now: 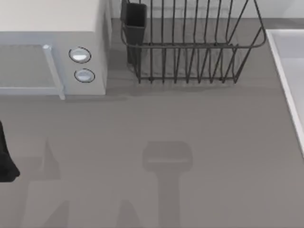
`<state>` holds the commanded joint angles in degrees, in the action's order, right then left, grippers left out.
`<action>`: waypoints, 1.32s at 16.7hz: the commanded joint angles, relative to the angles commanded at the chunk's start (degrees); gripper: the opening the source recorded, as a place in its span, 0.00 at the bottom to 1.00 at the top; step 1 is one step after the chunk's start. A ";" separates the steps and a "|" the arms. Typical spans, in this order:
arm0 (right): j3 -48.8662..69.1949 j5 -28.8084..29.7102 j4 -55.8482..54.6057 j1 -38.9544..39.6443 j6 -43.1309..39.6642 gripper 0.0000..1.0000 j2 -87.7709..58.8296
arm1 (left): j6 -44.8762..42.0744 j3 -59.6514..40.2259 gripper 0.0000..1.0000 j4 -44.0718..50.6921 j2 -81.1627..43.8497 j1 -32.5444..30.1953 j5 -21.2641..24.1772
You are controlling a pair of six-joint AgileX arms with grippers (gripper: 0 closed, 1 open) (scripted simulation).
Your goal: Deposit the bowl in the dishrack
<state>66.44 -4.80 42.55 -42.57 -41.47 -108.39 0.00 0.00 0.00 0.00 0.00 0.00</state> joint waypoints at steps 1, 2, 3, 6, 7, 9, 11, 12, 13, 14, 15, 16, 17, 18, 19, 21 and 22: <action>0.00 0.00 0.00 0.00 0.00 0.40 0.00 | 0.00 0.00 1.00 0.00 0.00 0.00 0.00; 0.00 0.00 0.00 0.00 0.00 0.32 0.00 | 0.00 0.00 1.00 0.00 0.00 0.00 0.00; 0.00 0.00 0.00 0.00 0.00 0.25 0.00 | 0.00 0.00 1.00 0.00 0.00 0.00 0.00; 0.00 0.00 0.00 0.00 0.00 0.02 0.00 | 0.00 0.00 1.00 0.00 0.00 0.00 0.00; 0.00 0.00 0.00 0.00 0.00 0.00 0.00 | 0.00 0.00 1.00 0.00 0.00 0.00 0.00; 0.00 0.00 0.00 0.00 0.00 0.00 0.00 | 0.00 0.00 1.00 0.00 0.00 0.00 0.00; 0.00 0.00 0.00 0.00 0.00 0.00 0.00 | 0.00 0.00 1.00 0.00 0.00 0.00 0.00; 0.00 0.00 0.00 0.00 0.00 0.00 0.00 | 0.00 0.00 1.00 0.00 0.00 0.00 0.00; 0.00 0.00 0.00 0.00 0.00 0.00 0.00 | 0.00 0.00 1.00 0.00 0.00 0.00 0.00; 0.00 0.00 0.00 0.00 0.00 0.00 0.00 | 0.00 0.00 1.00 0.00 0.00 0.00 0.00; -0.06 0.03 -0.02 -0.11 0.02 0.00 0.16 | 0.00 0.00 1.00 0.00 0.00 0.00 0.00; 0.08 0.02 0.11 -0.13 0.00 0.00 0.15 | 0.00 0.00 1.00 0.00 0.00 0.00 0.00; 0.79 0.01 0.82 -0.19 -0.06 0.00 0.10 | 0.00 0.00 1.00 0.00 0.00 0.00 0.00; 2.09 -0.02 2.12 -0.27 -0.17 0.00 0.06 | 0.00 0.00 1.00 0.00 0.00 0.00 0.00; 4.04 -0.05 4.07 -0.36 -0.30 0.00 0.07 | 0.00 0.00 1.00 0.00 0.00 0.00 0.00; 9.60 -0.13 9.75 -0.50 -0.58 0.00 0.22 | 0.00 0.00 1.00 0.00 0.00 0.00 0.00; 13.02 -0.16 13.54 -0.56 -0.68 0.00 0.39 | 0.00 0.00 1.00 0.00 0.00 0.00 0.00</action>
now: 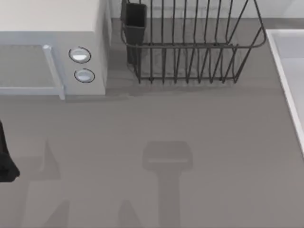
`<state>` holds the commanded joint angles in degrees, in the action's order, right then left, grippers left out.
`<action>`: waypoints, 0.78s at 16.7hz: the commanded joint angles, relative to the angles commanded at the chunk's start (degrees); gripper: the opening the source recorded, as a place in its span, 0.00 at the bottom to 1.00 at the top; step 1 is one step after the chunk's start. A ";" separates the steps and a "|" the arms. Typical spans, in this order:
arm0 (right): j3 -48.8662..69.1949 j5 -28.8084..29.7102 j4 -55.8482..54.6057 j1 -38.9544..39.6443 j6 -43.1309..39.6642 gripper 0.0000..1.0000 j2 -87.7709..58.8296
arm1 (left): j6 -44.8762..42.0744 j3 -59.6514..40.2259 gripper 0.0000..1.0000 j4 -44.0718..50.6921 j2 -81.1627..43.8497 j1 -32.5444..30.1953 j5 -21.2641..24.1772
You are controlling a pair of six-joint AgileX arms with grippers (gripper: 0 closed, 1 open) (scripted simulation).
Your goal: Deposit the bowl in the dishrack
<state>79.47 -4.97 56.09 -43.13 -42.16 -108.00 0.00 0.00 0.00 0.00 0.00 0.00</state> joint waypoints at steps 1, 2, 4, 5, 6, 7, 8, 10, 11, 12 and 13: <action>3.63 -0.03 4.30 -0.05 -0.07 0.00 0.23 | 0.00 0.00 1.00 0.00 0.00 0.00 0.00; 7.36 -0.04 8.91 -0.09 -0.12 0.00 0.49 | 0.00 0.00 1.00 0.00 0.00 0.00 0.00; 14.66 -0.03 17.87 -0.19 -0.14 0.00 1.16 | 0.00 0.00 1.00 0.00 0.00 0.00 0.00; 18.08 0.00 21.70 -0.21 -0.12 0.00 1.58 | 0.00 0.00 1.00 0.00 0.00 0.00 0.00; 21.17 0.03 24.91 -0.20 -0.08 0.00 2.08 | 0.00 0.00 1.00 0.00 0.00 0.00 0.00; 23.79 0.06 27.54 -0.16 -0.03 0.00 2.61 | 0.00 0.00 1.00 0.00 0.00 0.00 0.00; 25.80 0.08 29.55 -0.12 0.04 0.00 3.12 | 0.00 0.00 1.00 0.00 0.00 0.00 0.00; 28.00 0.12 31.74 -0.03 0.16 0.00 3.86 | 0.00 0.00 1.00 0.00 0.00 0.00 0.00; 28.19 0.12 31.92 -0.02 0.17 0.00 3.93 | 0.00 0.00 1.00 0.00 0.00 0.00 0.00; 28.19 0.12 31.92 -0.02 0.17 0.00 3.93 | 0.00 0.00 1.00 0.00 0.00 0.00 0.00; 28.19 0.12 31.92 -0.02 0.17 0.00 3.93 | 0.00 0.00 1.00 0.00 0.00 0.00 0.00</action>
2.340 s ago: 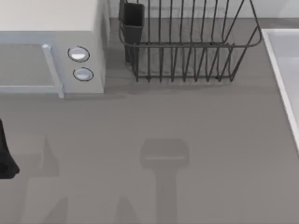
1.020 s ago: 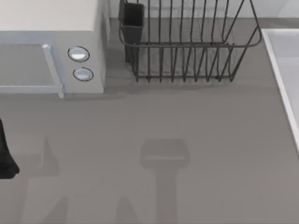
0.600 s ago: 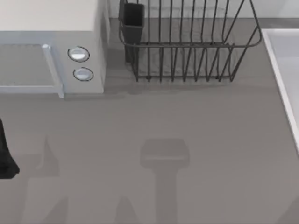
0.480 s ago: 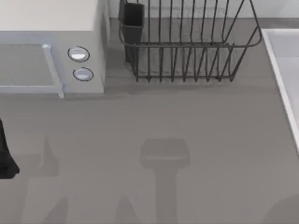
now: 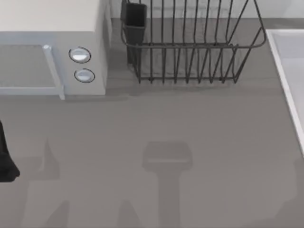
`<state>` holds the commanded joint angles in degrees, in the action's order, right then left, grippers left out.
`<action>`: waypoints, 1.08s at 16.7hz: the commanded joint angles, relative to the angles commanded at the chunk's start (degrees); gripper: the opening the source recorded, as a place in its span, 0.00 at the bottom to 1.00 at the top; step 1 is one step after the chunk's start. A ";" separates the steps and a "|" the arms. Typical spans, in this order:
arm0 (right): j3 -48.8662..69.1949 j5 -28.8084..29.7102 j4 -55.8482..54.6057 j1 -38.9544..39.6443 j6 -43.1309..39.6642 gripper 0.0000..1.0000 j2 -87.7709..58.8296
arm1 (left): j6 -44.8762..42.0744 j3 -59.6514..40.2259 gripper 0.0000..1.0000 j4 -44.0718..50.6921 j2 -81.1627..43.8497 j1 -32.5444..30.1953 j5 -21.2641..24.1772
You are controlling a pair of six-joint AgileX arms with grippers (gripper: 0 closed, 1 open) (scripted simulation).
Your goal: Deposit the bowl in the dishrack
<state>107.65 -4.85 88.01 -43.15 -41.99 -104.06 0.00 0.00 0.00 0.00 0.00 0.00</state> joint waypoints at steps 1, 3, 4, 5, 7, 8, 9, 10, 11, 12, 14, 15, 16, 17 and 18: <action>-0.13 -0.02 -0.14 0.12 0.07 0.00 -0.16 | 0.00 0.00 1.00 0.00 0.00 0.00 0.00; -0.18 0.43 -0.74 0.73 0.36 0.00 -0.05 | 0.00 0.00 1.00 0.00 0.00 0.00 0.00; -0.29 1.33 -1.91 1.91 0.92 0.00 0.18 | 0.00 0.00 1.00 0.00 0.00 0.00 0.00; -0.50 2.65 -3.59 3.70 1.73 0.00 0.51 | 0.00 0.00 1.00 0.00 0.00 0.00 0.00; -1.25 6.37 -8.23 8.94 4.00 0.00 1.44 | 0.00 0.00 1.00 0.00 0.00 0.00 0.00; -1.84 8.70 -11.05 12.33 5.43 0.00 2.01 | 0.00 0.00 1.00 0.00 0.00 0.00 0.00; -2.56 11.28 -14.18 16.21 7.03 0.00 2.61 | 0.00 0.00 1.00 0.00 0.00 0.00 0.00; -3.43 14.08 -17.61 20.55 8.80 0.00 3.25 | 0.00 0.00 1.00 0.00 0.00 0.00 0.00; -4.41 17.06 -21.30 25.31 10.71 0.00 3.91 | 0.00 0.00 1.00 0.00 0.00 0.00 0.00; -5.51 20.18 -25.22 30.45 12.76 0.00 4.60 | 0.00 0.00 1.00 0.00 0.00 0.00 0.00; -8.02 26.72 -33.71 41.58 17.21 0.00 6.19 | 0.00 0.00 1.00 0.00 0.00 0.00 0.00; -9.42 30.09 -38.22 47.42 19.59 0.00 7.13 | 0.00 0.00 1.00 0.00 0.00 0.00 0.00; -10.87 33.50 -42.86 53.35 22.04 0.00 8.18 | 0.00 0.00 1.00 0.00 0.00 0.00 0.00; -12.36 36.92 -47.59 59.28 24.52 0.00 9.35 | 0.00 0.00 1.00 0.00 0.00 0.00 0.00; -13.87 40.33 -52.35 65.10 26.99 0.00 10.61 | 0.00 0.00 1.00 0.00 0.00 0.00 0.00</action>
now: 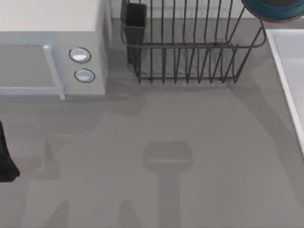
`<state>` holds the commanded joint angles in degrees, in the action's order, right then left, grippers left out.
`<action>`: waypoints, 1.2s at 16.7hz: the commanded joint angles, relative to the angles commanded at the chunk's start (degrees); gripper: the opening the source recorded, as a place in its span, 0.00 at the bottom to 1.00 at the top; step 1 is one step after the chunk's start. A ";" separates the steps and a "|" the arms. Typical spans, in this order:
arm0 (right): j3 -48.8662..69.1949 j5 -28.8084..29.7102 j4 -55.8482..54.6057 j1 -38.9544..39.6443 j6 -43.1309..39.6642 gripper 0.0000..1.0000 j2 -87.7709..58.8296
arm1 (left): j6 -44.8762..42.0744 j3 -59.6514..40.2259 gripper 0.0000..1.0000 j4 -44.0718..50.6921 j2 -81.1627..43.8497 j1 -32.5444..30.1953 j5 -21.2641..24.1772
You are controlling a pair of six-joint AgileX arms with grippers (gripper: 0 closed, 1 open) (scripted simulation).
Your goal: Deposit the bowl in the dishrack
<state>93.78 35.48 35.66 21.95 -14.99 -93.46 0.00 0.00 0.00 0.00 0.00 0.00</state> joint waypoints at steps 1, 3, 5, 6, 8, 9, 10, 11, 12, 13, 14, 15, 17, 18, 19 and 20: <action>-1.50 3.37 -4.72 5.64 2.43 0.00 1.33 | 0.00 0.00 1.00 0.00 0.00 0.00 0.00; -4.36 9.85 -13.79 16.06 7.00 0.00 4.05 | 0.00 0.00 1.00 0.00 0.00 0.00 0.00; -6.91 15.70 -21.92 24.89 10.91 0.00 6.58 | 0.00 0.00 1.00 0.00 0.00 0.00 0.00; -8.05 18.26 -25.40 28.51 12.55 0.00 7.71 | 0.00 0.00 1.00 0.00 0.00 0.00 0.00; -9.94 22.38 -30.77 33.95 15.09 0.00 9.54 | 0.00 0.00 1.00 0.00 0.00 0.00 0.00; -10.65 23.84 -32.55 35.75 15.95 0.00 10.20 | 0.00 0.00 1.00 0.00 0.00 0.00 0.00; -11.16 24.84 -33.73 36.94 16.52 0.00 10.65 | 0.00 0.00 1.00 0.00 0.00 0.00 0.00; -11.41 25.33 -34.30 37.51 16.80 0.00 10.88 | 0.00 0.00 1.00 0.00 0.00 0.00 0.00; -11.41 25.33 -34.31 37.51 16.80 0.00 10.88 | 0.00 0.00 1.00 0.00 0.00 0.00 0.00; -11.41 25.33 -34.31 37.51 16.80 0.00 10.88 | 0.00 0.00 1.00 0.00 0.00 0.00 0.00; -11.41 25.33 -34.31 37.51 16.80 0.00 10.88 | 0.00 0.00 1.00 0.00 0.00 0.00 0.00; -11.20 25.08 -34.16 37.32 16.85 0.00 10.65 | 0.00 0.00 1.00 0.00 0.00 0.00 0.00; -11.25 24.62 -34.99 36.81 16.83 0.00 9.80 | 0.00 0.00 1.00 0.00 0.00 0.00 0.00; -11.34 23.90 -36.25 36.06 16.78 0.00 8.51 | 0.00 0.00 1.00 0.00 0.00 0.00 0.00; -11.51 22.84 -38.13 35.02 16.72 0.00 6.61 | 0.00 0.00 1.00 0.00 0.00 0.00 0.00; -11.75 21.50 -40.61 33.71 16.66 0.00 4.27 | 0.00 0.00 1.00 0.00 0.00 0.00 0.00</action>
<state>82.03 56.99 -4.95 55.66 1.66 -89.19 0.00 0.00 0.00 0.00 0.00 0.00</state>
